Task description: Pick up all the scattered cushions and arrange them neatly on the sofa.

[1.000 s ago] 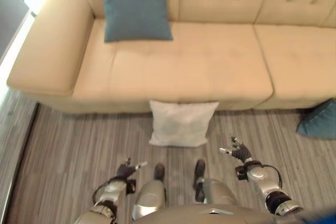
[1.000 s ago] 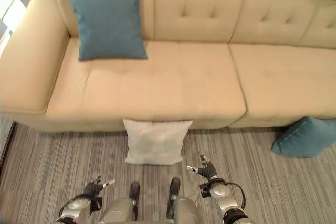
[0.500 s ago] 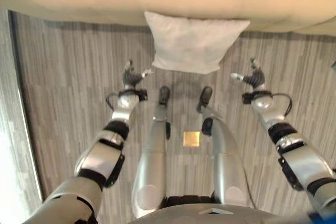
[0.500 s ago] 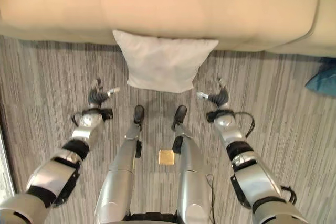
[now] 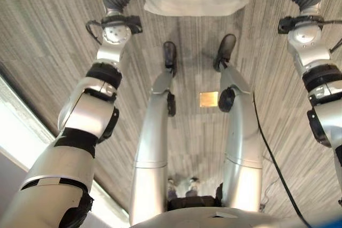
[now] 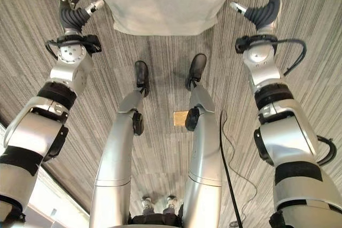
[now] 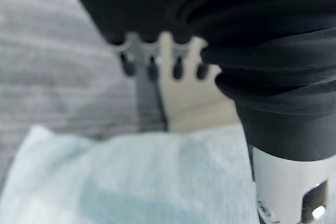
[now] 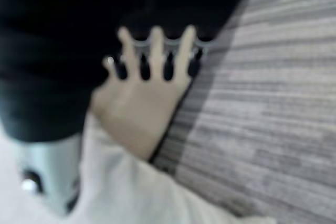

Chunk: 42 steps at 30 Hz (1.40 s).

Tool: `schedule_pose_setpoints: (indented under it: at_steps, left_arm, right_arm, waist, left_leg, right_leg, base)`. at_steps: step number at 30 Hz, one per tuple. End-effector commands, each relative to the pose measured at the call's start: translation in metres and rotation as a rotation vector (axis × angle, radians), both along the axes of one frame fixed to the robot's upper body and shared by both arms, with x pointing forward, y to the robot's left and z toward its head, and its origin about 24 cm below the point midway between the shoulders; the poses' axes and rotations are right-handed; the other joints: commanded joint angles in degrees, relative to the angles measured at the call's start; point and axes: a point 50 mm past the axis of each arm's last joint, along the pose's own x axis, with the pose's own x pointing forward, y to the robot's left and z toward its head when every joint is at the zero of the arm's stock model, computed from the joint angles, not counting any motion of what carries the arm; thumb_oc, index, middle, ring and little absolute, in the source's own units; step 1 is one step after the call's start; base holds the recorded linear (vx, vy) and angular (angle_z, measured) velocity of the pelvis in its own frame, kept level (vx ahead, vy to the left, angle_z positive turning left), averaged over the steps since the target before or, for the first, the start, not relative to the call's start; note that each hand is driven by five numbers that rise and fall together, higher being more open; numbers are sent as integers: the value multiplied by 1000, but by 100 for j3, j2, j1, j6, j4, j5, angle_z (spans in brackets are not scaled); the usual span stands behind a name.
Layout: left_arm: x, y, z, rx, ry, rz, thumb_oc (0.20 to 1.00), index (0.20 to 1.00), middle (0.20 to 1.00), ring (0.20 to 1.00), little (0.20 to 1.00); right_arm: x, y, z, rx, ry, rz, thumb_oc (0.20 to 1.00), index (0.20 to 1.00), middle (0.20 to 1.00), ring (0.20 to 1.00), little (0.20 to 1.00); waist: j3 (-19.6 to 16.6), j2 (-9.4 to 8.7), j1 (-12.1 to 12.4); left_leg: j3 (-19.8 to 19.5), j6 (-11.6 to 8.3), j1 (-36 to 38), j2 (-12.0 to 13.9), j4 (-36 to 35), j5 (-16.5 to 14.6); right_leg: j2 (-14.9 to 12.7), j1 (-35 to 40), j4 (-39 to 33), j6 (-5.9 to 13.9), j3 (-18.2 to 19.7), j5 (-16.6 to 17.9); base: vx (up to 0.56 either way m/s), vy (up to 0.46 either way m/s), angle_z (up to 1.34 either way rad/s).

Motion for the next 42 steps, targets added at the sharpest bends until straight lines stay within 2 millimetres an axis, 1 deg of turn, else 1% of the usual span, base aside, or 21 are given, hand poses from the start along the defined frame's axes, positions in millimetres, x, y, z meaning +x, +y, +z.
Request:
schedule_pose_setpoints:
  at_steps: [1,3,7,14,15,16,21,22,23,27,28,29,30,32,34,35,36,38,39,40,42]
  left_arm:
    - [-2,11,3,-52,-39,24,1000,1000,1000,1000,1000]
    - [-3,10,7,-50,-49,21,1000,1000,1000,1000,1000]
    - [-5,-9,39,-20,-133,-20,1000,1000,1000,1000,1000]
    - [-9,-29,68,13,-206,-72,1000,1000,1000,1000,1000]
    - [-10,-31,70,14,-211,-75,1000,1000,1000,1000,1000]
    - [-11,-40,78,23,-232,-103,1000,1000,1000,1000,1000]
    - [-15,-56,87,25,-267,-143,1000,1000,1000,1000,1000]
    - [-16,-62,91,29,-280,-162,1000,1000,1000,1000,1000]
    - [-16,-62,91,29,-280,-162,1000,1000,1000,1000,1000]
    - [-22,-74,101,10,-325,-204,1000,1000,1000,1000,1000]
    - [-23,-77,103,14,-340,-215,1000,1000,1000,1000,1000]
    - [-24,-77,104,14,-346,-216,1000,1000,1000,1000,1000]
    - [-26,-77,106,15,-361,-227,200,200,200,200,200]
    - [-32,-78,104,17,-402,-261,200,200,200,200,200]
    - [-34,-79,103,6,-411,-270,200,200,200,200,200]
    - [-38,-80,98,-6,-433,-299,200,200,200,200,200]
    - [-38,-80,97,-5,-431,-298,200,200,200,200,200]
    - [-41,-82,84,-30,-435,-327,200,200,200,200,200]
    - [-42,-83,78,-43,-435,-340,200,200,200,200,200]
    - [-48,-84,62,-91,-442,-370,200,200,200,200,200]
    - [-51,-85,54,-109,-442,-381,200,200,200,200,200]
  right_arm:
    - [-2,-6,-9,-17,-1,-7,1000,1000,1000,1000,1000]
    - [-2,-4,-4,-20,-10,-1,1000,1000,1000,1000,1000]
    - [-2,-1,18,-20,-53,17,1000,1000,1000,1000,1000]
    - [-1,13,48,-57,-82,62,1000,1000,1000,1000,1000]
    - [-1,17,51,-64,-85,70,1000,1000,1000,1000,1000]
    - [1,25,62,-99,-84,73,1000,1000,1000,1000,1000]
    - [2,42,75,-141,-96,98,1000,1000,1000,1000,1000]
    - [2,54,83,-162,-102,118,1000,1000,1000,1000,1000]
    - [2,54,83,-163,-102,119,1000,1000,1000,1000,1000]
    - [0,85,93,-157,-144,214,1000,1000,1000,1000,1000]
    - [-3,101,97,-161,-172,272,608,608,608,608,608]
    - [-5,111,98,-158,-184,315,401,401,401,401,401]
    - [-8,125,99,-157,-204,375,200,200,200,200,200]
    - [-19,160,93,-137,-251,545,200,200,200,200,200]
    - [-22,168,91,-134,-259,583,200,200,200,200,200]
    - [-27,177,81,-129,-269,645,200,200,200,200,200]
    - [-27,177,80,-128,-267,646,200,200,200,200,200]
    - [-30,178,67,-109,-266,677,200,200,200,200,200]
    - [-32,176,63,-118,-275,678,200,200,200,200,200]
    - [-39,168,56,-87,-315,683,200,200,200,200,200]
    - [-40,163,49,-78,-316,677,200,200,200,200,200]
  waist:
    - [-458,167,-21]
    - [-454,171,-28]
    - [-391,211,-44]
    - [-349,282,35]
    - [-348,287,47]
    - [-344,336,119]
    - [-338,419,211]
    - [-353,465,271]
    - [-353,469,268]
    - [-377,534,374]
    - [-372,539,399]
    - [-391,532,398]
    - [-407,525,393]
    - [-471,474,365]
    - [-505,453,352]
    - [-570,388,308]
    - [-578,384,308]
    - [-646,356,268]
    - [-671,343,245]
    - [-741,337,201]
    - [-757,343,192]
  left_leg:
    - [-364,-227,319,14,-325,-47]
    - [-360,-225,272,18,-325,-37]
    - [-372,-214,36,26,-224,-3]
    - [-390,-227,-232,29,-168,77]
    - [-393,-229,-269,28,-158,86]
    - [-413,-233,-347,14,-153,129]
    - [-444,-239,-472,-7,-122,187]
    - [-459,-243,-521,-20,-91,207]
    - [-461,-243,-528,-20,-88,206]
    - [-469,-250,-631,-43,-39,244]
    - [-473,-246,-660,-58,-10,249]
    - [-455,-244,-678,-51,-6,250]
    - [-445,-247,-708,-53,12,261]
    - [-451,-262,-750,-61,83,257]
    - [-450,-264,-751,-65,96,255]
    - [-450,-268,-724,-58,91,248]
    - [-450,-268,-717,-56,88,248]
    - [-450,-280,-566,-28,5,256]
    - [-452,-288,-456,-7,-83,264]
    - [-427,-293,-146,13,-302,262]
    - [-439,-298,47,25,-423,274]
  right_leg:
    - [59,608,78,583,121,-519]
    - [69,561,76,591,131,-511]
    - [97,302,193,592,136,-492]
    - [106,35,307,576,116,-497]
    - [109,7,324,572,110,-502]
    - [104,-99,391,566,97,-519]
    - [91,-215,509,558,86,-547]
    - [95,-296,579,549,101,-559]
    - [94,-302,583,549,100,-560]
    - [82,-440,708,531,113,-595]
    - [90,-463,733,524,117,-597]
    - [97,-488,750,523,115,-604]
    - [108,-523,768,518,110,-607]
    - [147,-558,847,500,76,-629]
    - [170,-565,878,491,67,-633]
    - [191,-502,841,480,12,-632]
    - [193,-495,835,479,11,-630]
    - [241,-340,753,460,-38,-613]
    - [246,-224,682,456,-77,-608]
    - [301,88,496,442,-146,-628]
    - [320,274,411,445,-169,-619]
  base:
    - [46,-12,-8]
    - [10,-4,-11]
    - [18,-22,-10]
    - [6,-34,1]
    - [8,-26,3]
    - [7,-26,3]
    - [6,-19,2]
    - [15,-15,7]
    - [19,-23,9]
    - [12,-14,8]
    - [8,-3,5]
    - [16,6,4]
    - [22,3,4]
    - [12,0,2]
    - [0,0,0]
    - [0,0,0]
    - [0,0,0]
    - [0,0,0]
    - [0,0,0]
    - [-28,-24,-5]
    - [-37,-29,-9]
